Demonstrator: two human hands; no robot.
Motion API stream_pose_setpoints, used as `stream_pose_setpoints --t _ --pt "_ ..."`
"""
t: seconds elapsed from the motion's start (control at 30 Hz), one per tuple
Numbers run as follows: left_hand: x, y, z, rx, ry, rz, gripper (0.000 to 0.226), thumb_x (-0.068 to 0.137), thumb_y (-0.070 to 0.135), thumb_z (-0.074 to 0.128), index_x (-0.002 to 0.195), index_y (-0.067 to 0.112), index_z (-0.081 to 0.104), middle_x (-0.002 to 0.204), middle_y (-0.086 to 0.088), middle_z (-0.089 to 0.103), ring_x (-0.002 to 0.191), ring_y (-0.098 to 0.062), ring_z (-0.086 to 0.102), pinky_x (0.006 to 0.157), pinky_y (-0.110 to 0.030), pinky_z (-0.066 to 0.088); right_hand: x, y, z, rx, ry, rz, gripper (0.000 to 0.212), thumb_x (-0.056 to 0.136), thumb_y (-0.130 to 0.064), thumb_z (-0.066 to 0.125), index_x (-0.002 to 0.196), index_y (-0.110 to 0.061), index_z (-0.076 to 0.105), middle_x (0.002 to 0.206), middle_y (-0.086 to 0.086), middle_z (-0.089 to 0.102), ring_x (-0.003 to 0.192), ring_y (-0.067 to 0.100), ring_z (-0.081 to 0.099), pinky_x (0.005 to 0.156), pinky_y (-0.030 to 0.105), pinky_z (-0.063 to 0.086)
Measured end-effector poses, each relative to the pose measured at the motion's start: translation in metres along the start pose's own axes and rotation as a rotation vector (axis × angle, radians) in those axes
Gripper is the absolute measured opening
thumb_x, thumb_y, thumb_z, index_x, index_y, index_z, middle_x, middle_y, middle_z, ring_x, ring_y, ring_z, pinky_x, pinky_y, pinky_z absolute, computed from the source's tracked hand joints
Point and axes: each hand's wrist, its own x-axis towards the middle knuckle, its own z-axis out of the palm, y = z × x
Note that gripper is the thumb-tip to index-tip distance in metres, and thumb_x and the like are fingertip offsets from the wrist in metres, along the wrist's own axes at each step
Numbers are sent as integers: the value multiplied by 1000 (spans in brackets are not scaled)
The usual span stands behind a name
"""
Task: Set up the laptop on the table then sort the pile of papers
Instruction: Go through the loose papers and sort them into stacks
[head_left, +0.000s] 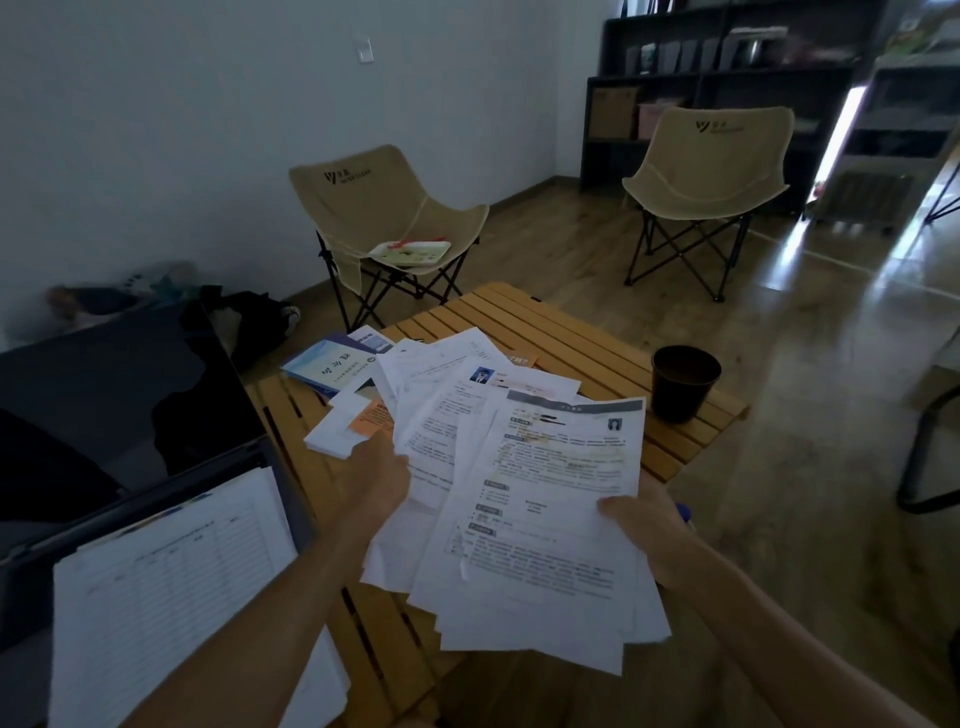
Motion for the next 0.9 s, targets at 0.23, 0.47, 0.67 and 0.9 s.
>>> stream_pose_setpoints --t 0.23,0.47,0.67,0.9 --pt "-17 0 -85 -592 600 -102 21 100 13 45 117 3 50 108 -8 55 94 -22 56 74 -34 47 -5 -3 0 -5 1 19 27 95 2 56 106 -22 63 101 3 72 89 26 71 62 36 56" --pt "-69 -1 -41 -494 259 43 23 100 16 46 118 7 57 100 -9 63 78 -18 62 57 -25 46 -9 -8 -2 83 29 33 20 98 -7 54 113 -15 64 102 9 73 89 30 71 73 41 58" --pt "-115 20 18 -357 75 126 18 101 18 46 116 16 56 102 2 65 85 -11 61 73 -27 52 -9 -12 1 241 94 91 50 95 -60 49 107 -14 67 97 10 76 88 31 73 79 40 58" --pt "-78 -8 6 -53 90 70 43 89 57 54 99 16 62 101 -1 64 89 -17 60 80 -39 54 -14 -4 1 -4 4 15 32 93 -1 61 123 -15 61 107 9 74 89 32 74 81 51 61"
